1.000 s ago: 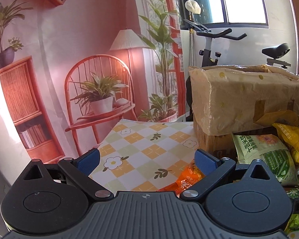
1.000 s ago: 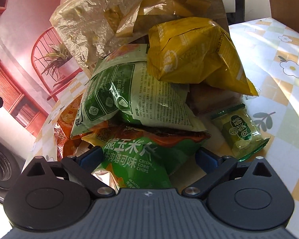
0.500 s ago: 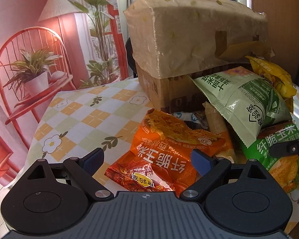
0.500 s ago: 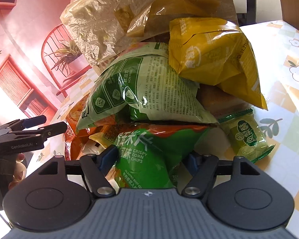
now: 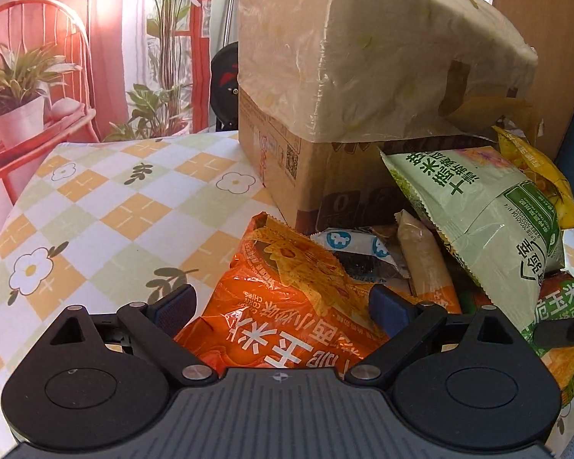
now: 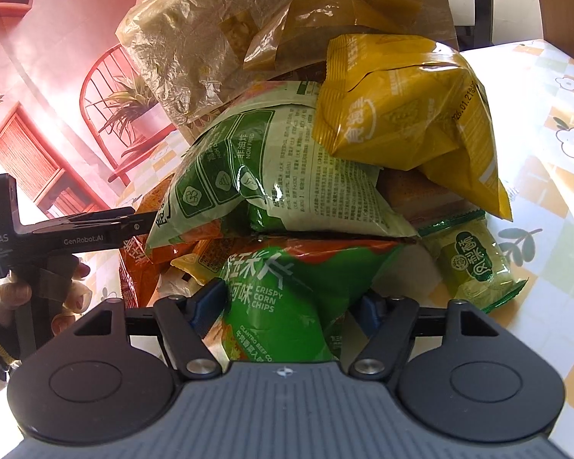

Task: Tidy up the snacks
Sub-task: 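Grasp the orange corn chips bag with the left tool while the right grasps the green corn chips bag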

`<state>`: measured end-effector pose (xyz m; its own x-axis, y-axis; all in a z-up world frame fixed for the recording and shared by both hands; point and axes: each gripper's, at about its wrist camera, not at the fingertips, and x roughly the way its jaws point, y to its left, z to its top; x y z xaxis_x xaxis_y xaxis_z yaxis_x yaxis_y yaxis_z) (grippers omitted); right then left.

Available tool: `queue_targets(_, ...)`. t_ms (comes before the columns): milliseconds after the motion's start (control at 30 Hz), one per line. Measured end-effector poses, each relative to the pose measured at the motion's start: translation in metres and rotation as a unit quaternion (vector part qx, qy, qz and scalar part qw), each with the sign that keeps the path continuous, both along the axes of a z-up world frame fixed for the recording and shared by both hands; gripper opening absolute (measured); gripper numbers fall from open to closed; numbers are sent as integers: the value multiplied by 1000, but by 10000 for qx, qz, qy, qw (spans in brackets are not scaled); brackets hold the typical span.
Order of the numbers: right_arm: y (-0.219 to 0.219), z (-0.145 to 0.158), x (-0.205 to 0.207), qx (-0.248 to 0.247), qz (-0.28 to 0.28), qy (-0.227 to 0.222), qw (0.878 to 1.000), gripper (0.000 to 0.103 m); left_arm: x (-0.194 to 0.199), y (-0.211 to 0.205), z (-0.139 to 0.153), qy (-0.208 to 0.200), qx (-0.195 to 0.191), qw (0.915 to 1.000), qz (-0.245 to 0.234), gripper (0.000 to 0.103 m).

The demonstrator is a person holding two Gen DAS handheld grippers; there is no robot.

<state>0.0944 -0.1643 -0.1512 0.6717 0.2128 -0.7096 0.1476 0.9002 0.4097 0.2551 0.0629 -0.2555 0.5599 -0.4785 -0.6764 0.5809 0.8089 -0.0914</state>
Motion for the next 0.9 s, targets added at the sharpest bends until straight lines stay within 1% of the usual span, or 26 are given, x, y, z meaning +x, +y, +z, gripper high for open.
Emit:
queue_targets(100, 0, 0, 0, 12, 4, -2, 10000, 71, 5, 2, -5, 62, -110, 9999, 42, 101)
queue_targets(200, -1, 0, 1, 28, 3, 4, 10000, 71, 4, 4, -6, 149, -82, 9999, 25, 102)
queue_targets(300, -1, 0, 1, 30, 1, 3, 10000, 71, 3, 11, -5, 373, -54, 9993, 10, 102)
queue_targets(400, -1, 0, 1, 33, 0, 3, 10000, 71, -4, 21, -4, 509, -135, 9986, -40, 102)
queue_targets(567, -2, 0, 0, 64, 1, -2, 10000, 71, -9, 39, -3, 777, -302, 9965, 29, 102)
queue_targets(733, -3, 0, 0, 91, 0, -5, 10000, 71, -14, 59, 8, 634, -521, 9965, 179, 102)
queue_targets(833, -3, 0, 0, 99, -2, -1, 10000, 71, -15, 64, 10, 555, -487, 9972, 146, 102)
queue_targets(900, -3, 0, 0, 102, 1, 0, 9999, 71, -17, 69, 9, 587, -482, 9971, 69, 102)
